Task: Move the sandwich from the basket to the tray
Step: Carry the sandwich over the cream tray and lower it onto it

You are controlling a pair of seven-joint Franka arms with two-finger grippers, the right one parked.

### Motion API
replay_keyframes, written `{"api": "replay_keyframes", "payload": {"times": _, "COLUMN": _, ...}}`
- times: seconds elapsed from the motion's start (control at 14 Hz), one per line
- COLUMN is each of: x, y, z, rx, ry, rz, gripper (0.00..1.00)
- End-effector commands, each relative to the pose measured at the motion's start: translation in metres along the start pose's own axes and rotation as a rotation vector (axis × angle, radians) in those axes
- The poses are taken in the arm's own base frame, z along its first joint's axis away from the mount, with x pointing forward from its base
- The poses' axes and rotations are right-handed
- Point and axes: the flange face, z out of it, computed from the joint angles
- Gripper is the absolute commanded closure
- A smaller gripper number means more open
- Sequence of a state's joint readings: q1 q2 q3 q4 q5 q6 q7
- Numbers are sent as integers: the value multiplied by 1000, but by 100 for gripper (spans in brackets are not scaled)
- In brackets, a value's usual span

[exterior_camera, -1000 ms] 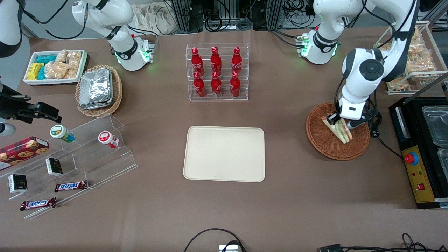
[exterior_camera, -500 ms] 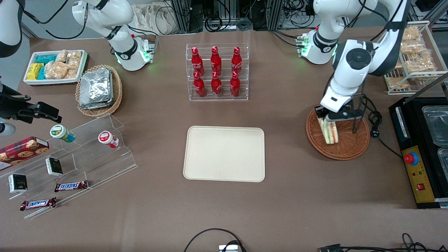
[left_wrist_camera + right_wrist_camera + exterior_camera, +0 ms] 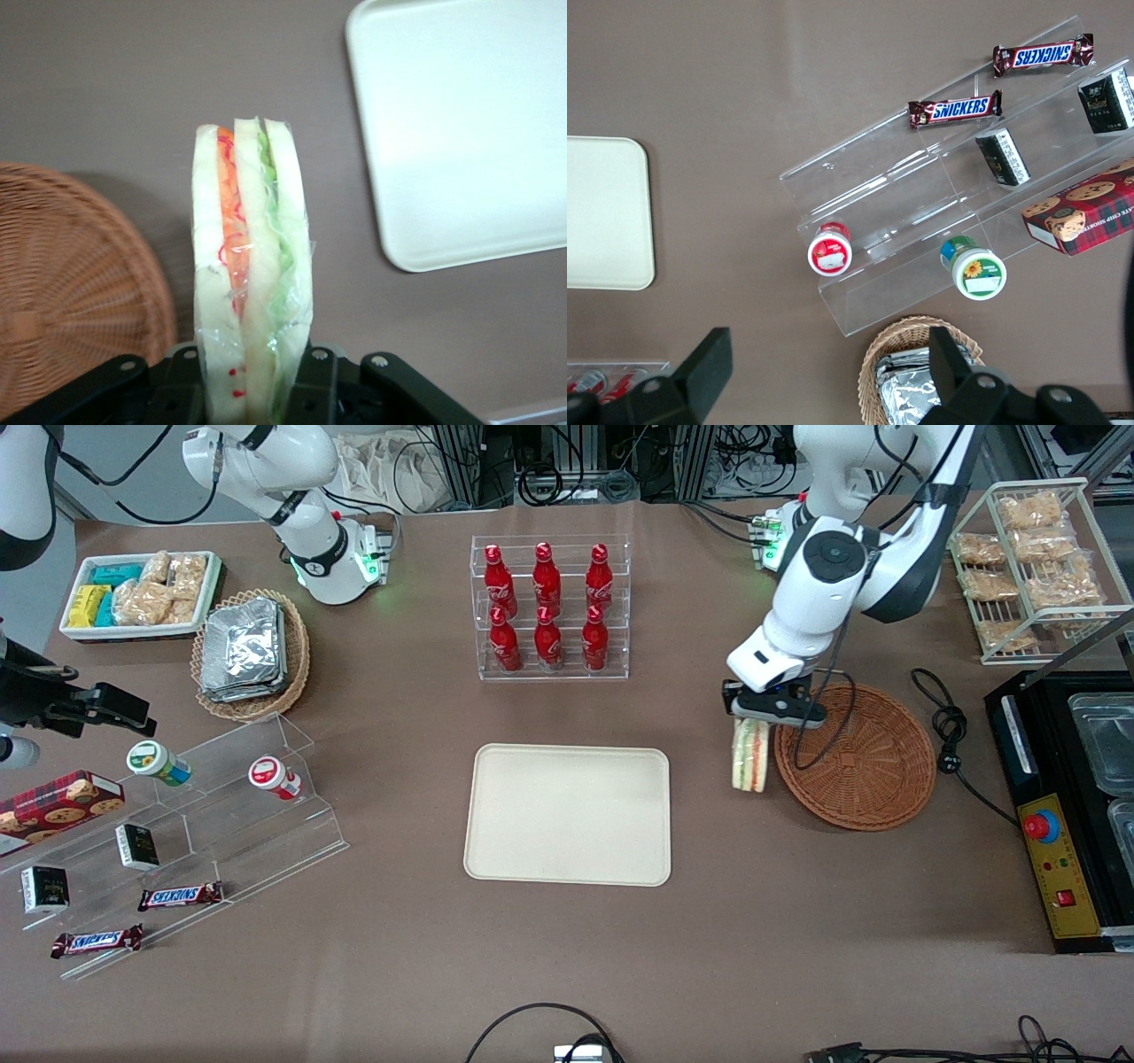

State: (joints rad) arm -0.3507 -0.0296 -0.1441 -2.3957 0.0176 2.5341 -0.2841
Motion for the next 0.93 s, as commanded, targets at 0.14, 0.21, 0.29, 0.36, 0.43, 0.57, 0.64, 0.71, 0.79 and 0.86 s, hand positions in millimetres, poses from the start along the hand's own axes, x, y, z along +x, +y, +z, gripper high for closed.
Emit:
{"api": "replay_keyframes", "payload": {"times": 0.14, "x": 52, "y": 66, "z": 42, "rx": -66, "ry": -24, "rz": -12, "gripper": 71}}
{"api": "replay_keyframes", "payload": {"times": 0.21, "x": 59, "y": 76, "z": 51, "rx": -72, "ry": -29, "rz": -28, "gripper": 71}}
{"api": "replay_keyframes", "payload": {"times": 0.29, "x": 64, "y": 87, "z": 59, "rx": -76, "ry": -35, "rz": -41, "gripper": 71}}
{"api": "replay_keyframes", "payload": {"times": 0.36, "x": 68, "y": 99, "z": 67, "rx": -81, "ry": -40, "rz": -50, "gripper": 71}}
{"api": "replay_keyframes", "payload": {"times": 0.43, "x": 73, "y": 105, "z": 75, "rx": -84, "ry": -41, "rz": -59, "gripper": 71}}
{"api": "replay_keyframes", "payload": {"times": 0.57, "x": 85, "y": 122, "z": 89, "rx": -92, "ry": -41, "rz": -68, "gripper": 70}}
{"api": "replay_keyframes", "payload": {"times": 0.64, "x": 85, "y": 135, "z": 94, "rx": -94, "ry": -43, "rz": -66, "gripper": 70}}
{"api": "replay_keyframes", "payload": {"times": 0.71, "x": 88, "y": 138, "z": 104, "rx": -92, "ry": -49, "rz": -72, "gripper": 70}}
{"api": "replay_keyframes", "payload": {"times": 0.79, "x": 90, "y": 141, "z": 109, "rx": -94, "ry": -50, "rz": -72, "gripper": 70}}
{"api": "replay_keyframes", "payload": {"times": 0.86, "x": 89, "y": 144, "z": 116, "rx": -92, "ry": -56, "rz": -69, "gripper": 70}}
